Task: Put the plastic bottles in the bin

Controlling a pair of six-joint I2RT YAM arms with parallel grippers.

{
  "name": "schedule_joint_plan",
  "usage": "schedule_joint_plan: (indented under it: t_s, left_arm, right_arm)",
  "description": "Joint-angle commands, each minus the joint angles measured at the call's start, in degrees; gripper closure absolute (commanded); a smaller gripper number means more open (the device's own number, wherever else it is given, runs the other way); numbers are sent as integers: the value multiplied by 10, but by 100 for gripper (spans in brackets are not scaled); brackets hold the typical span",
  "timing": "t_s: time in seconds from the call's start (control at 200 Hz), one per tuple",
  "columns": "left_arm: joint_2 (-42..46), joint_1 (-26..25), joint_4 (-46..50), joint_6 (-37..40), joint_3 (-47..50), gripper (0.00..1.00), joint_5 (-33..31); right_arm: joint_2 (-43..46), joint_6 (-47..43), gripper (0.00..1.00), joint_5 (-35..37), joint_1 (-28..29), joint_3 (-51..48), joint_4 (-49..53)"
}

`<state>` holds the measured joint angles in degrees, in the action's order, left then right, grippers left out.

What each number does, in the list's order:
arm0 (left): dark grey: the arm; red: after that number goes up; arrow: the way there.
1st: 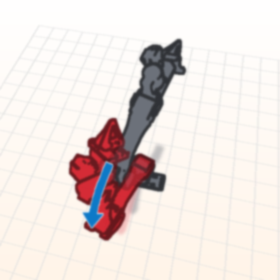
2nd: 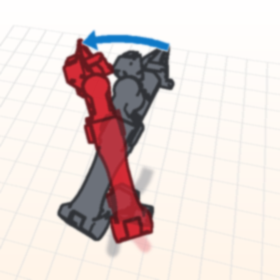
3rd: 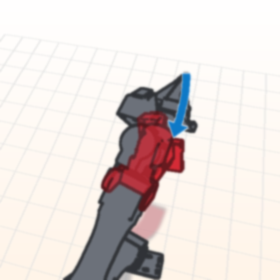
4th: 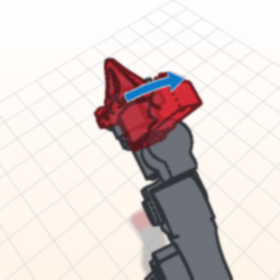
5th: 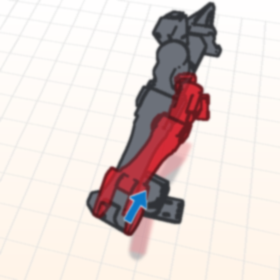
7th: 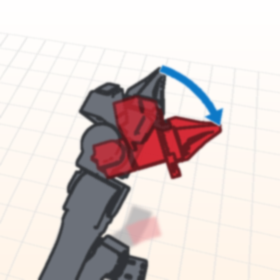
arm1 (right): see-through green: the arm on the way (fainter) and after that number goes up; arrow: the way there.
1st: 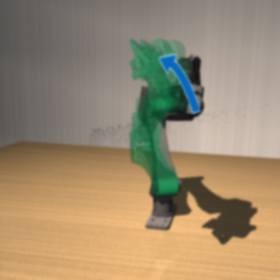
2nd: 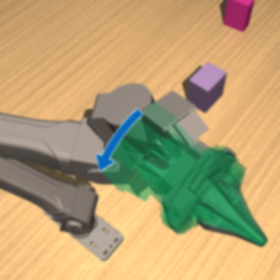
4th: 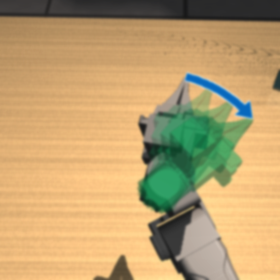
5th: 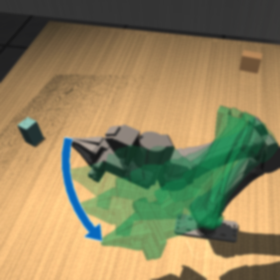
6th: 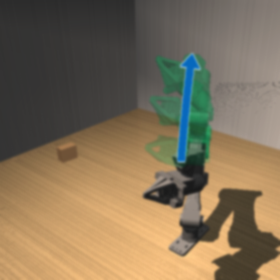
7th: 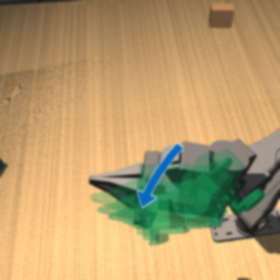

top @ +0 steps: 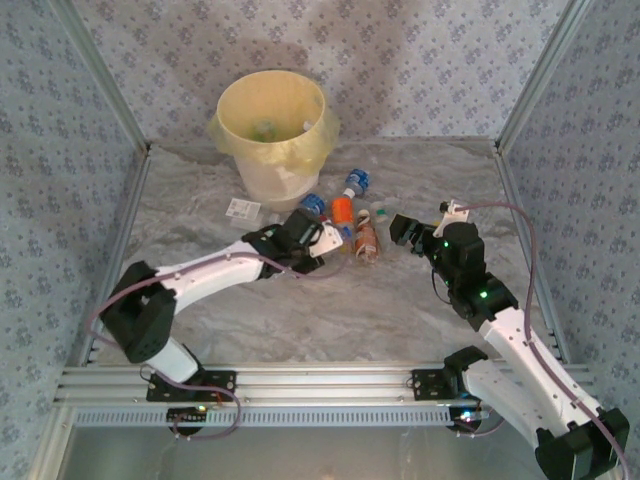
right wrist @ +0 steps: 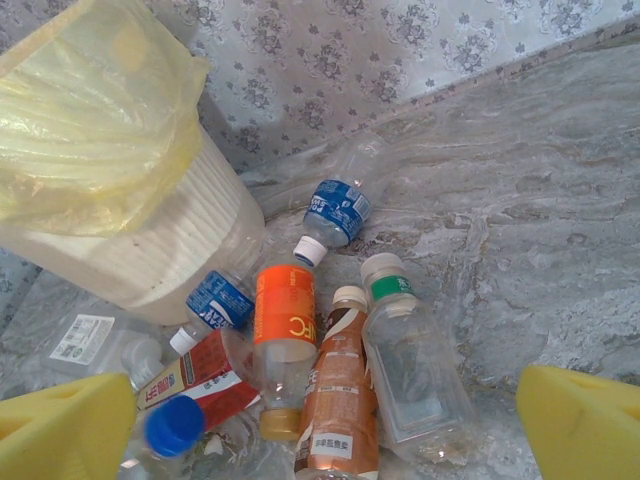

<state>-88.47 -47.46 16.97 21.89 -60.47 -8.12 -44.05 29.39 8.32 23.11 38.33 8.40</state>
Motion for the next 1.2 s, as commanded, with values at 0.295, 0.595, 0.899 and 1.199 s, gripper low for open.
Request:
schedule_joint_plan:
  t_s: [0.295,0.595,0.899,1.199]
  left_arm:
    - [154,63,-149,-95,49,54,84]
    - [173,102,-296,-167,-7,55,104]
    - [102,143,-365,-175,-145,56,120]
    - [10,190,-416,-180,-280,56,87]
  right_arm:
    - [9,-18,0,3,-3,-2,-33]
    - [3,-13,0,5,-3,-4,-44]
    - [5,-8,0,3,-3,-1,-39]
    - [8,-8,0,2,-3,3,-35]
